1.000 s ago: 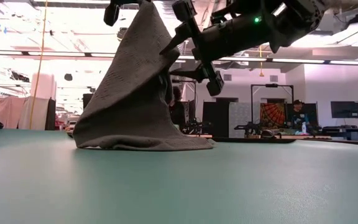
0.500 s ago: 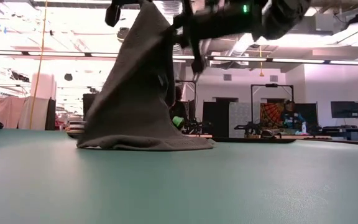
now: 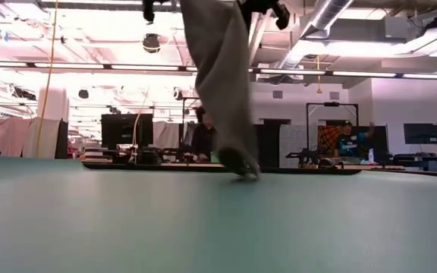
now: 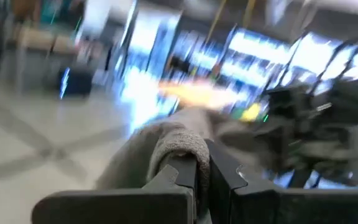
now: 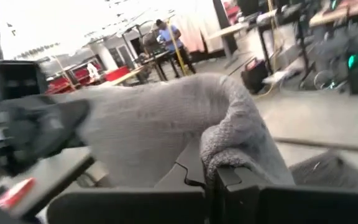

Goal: Roll towel
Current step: Fold the microfiber towel

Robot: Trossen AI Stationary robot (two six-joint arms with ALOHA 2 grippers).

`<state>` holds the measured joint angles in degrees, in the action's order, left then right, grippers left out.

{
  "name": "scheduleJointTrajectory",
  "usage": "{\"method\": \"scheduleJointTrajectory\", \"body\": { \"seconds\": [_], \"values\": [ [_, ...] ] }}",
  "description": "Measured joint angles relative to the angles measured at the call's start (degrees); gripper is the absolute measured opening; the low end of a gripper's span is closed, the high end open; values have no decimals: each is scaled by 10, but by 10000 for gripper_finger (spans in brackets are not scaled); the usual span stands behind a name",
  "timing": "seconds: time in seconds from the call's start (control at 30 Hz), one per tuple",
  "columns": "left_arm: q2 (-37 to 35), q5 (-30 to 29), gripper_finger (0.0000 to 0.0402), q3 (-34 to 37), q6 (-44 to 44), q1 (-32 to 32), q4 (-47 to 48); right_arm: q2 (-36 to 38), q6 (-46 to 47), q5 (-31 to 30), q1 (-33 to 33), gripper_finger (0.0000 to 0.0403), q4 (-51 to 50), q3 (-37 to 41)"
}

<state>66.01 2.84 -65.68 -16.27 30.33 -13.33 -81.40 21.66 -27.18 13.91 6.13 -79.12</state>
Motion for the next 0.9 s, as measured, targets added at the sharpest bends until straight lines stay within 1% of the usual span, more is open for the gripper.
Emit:
{"method": "scheduleJointTrajectory", "body": {
  "seconds": [0.03, 0.1, 0.17, 0.23, 0.33, 0.4, 0.5, 0.57, 0.63, 0.73, 0.8, 0.9],
  "values": [
    [9, 15, 0, -8, 26, 6, -16, -4, -12, 5, 12, 10, -15, -19],
    [27, 34, 0, -35, 95, 16, -14, -15, -44, 6, 28, 10, -42, -55],
    [40, 46, 0, -68, 174, 21, 21, -23, -80, 6, 37, 10, -69, -88],
    [46, 50, 0, -102, 227, 23, 77, -26, -91, 6, 38, 10, -107, -117],
    [45, 52, 0, -140, 251, 22, 172, -28, -91, 11, 15, 10, -173, -136],
    [43, 62, 0, -149, 251, 16, 235, -33, -80, 9, -11, 9, -230, -136],
    [37, 80, 0, -149, 251, 6, 351, -44, -28, -17, -63, 9, -330, -118],
    [36, 87, 0, -148, 262, -11, 436, -59, 22, -41, -105, 9, -365, -92],
    [36, 89, 0, -129, 263, -36, 499, -63, 76, -59, -144, 9, -393, -57],
    [36, 89, 0, -68, 234, -87, 544, -81, 163, -68, -198, 9, -386, -9],
    [34, 89, 0, -20, 216, -125, 548, -91, 205, -72, -230, 10, -389, 23],
    [33, 87, 0, 54, 183, -175, 524, -101, 248, -74, -263, 14, -367, 49]
  ]
}}
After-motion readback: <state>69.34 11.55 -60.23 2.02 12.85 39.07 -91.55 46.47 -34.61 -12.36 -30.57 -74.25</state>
